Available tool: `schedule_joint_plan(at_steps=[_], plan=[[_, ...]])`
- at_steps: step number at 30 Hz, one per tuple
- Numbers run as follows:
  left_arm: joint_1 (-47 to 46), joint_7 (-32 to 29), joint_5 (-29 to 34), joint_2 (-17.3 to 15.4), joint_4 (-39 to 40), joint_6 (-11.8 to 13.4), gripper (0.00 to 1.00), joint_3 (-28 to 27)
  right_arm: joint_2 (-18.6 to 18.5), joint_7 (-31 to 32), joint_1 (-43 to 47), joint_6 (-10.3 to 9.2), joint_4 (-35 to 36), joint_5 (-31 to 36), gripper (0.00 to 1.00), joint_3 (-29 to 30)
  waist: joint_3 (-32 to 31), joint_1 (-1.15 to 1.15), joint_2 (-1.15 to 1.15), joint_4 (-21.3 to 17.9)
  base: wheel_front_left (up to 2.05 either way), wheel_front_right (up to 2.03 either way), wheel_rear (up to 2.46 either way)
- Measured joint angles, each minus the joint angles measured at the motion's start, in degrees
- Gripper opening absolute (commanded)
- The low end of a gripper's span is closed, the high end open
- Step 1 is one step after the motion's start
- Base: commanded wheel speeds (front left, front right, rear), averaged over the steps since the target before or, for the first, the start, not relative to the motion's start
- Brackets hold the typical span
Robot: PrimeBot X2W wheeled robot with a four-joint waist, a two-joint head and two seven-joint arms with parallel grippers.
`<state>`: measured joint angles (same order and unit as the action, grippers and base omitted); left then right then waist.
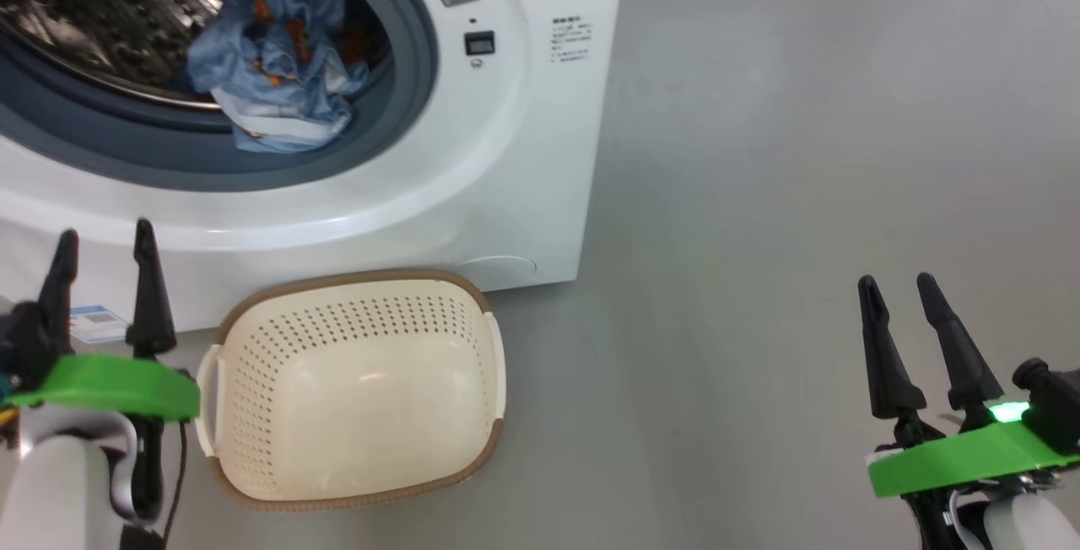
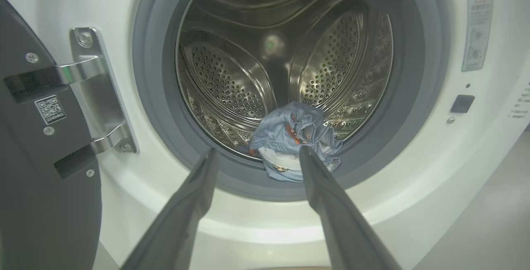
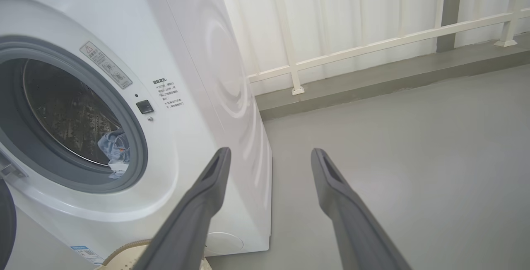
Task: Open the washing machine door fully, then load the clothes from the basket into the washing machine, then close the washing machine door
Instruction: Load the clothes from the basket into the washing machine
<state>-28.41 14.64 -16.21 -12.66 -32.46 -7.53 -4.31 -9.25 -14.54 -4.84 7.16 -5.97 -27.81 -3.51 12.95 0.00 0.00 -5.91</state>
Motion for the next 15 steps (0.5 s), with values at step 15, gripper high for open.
schedule_joint_plan(at_steps=[15], plan=[[16.75, 0.00, 1.15, 2.01, 10.17, 0.00, 1.00, -2.58, -1.18, 0.00, 5.75, 0.00, 0.08, -0.45, 1.00, 1.96, -5.94, 0.00, 0.00, 5.42, 0.00, 0.00, 0.00]])
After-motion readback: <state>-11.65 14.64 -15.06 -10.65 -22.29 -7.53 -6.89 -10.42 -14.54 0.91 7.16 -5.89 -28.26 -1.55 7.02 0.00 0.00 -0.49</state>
